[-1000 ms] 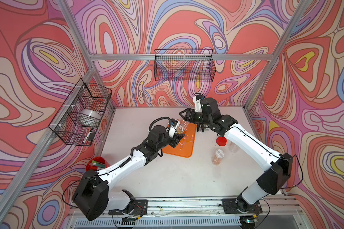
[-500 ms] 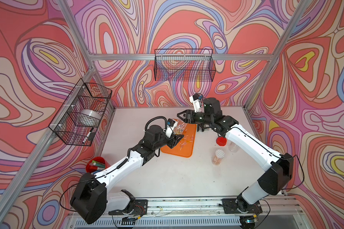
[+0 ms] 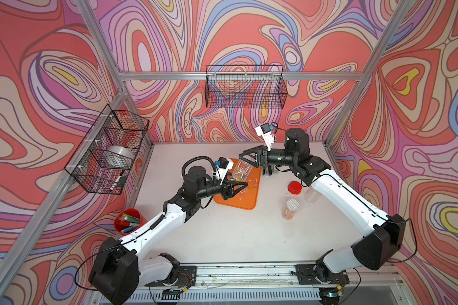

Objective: Pour the candies out of the jar
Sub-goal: Unscrew the lid from the jar.

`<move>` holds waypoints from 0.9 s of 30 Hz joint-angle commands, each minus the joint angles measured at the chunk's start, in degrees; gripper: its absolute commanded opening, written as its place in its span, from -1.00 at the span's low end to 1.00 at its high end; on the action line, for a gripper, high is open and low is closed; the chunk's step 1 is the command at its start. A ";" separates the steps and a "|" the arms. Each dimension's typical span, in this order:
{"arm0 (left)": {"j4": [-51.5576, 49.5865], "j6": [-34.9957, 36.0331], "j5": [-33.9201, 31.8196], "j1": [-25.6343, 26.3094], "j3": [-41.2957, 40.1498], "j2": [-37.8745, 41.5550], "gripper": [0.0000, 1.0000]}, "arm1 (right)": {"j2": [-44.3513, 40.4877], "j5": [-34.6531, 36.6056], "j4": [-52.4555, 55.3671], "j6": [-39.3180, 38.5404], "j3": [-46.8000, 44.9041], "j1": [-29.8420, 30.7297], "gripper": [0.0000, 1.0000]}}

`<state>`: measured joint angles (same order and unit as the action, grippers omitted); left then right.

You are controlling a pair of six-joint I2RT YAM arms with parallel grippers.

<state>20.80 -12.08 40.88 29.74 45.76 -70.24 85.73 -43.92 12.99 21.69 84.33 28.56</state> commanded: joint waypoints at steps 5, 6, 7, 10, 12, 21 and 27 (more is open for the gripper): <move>-0.06 1.38 -3.69 -0.20 3.11 -0.61 -1.00 | 0.43 6.46 3.59 4.42 3.21 1.23 0.37; -0.86 1.76 -5.26 -0.12 3.11 -0.60 -1.00 | 0.12 8.22 3.17 4.14 3.04 1.24 0.56; -1.74 2.19 -6.76 -0.10 3.23 -0.69 -1.00 | -0.32 10.98 3.07 4.01 2.86 1.24 0.75; -3.32 3.44 -10.06 0.31 3.20 -0.85 -1.00 | -0.73 19.16 5.14 4.42 3.97 1.16 0.96; -4.64 5.01 -13.86 1.14 3.19 -0.94 -1.00 | 0.01 24.67 8.93 6.18 6.27 1.10 0.96; -11.10 10.69 -30.08 5.70 5.75 -3.33 -1.00 | 4.38 29.78 16.43 12.73 9.79 1.22 0.96; -10.16 11.79 -33.65 6.65 5.48 -3.42 -1.00 | 5.88 30.28 16.14 16.60 8.02 2.20 0.85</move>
<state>9.17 -2.11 10.94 35.99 49.19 -73.60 91.29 -14.98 28.18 35.16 93.12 30.00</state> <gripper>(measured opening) 0.506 0.930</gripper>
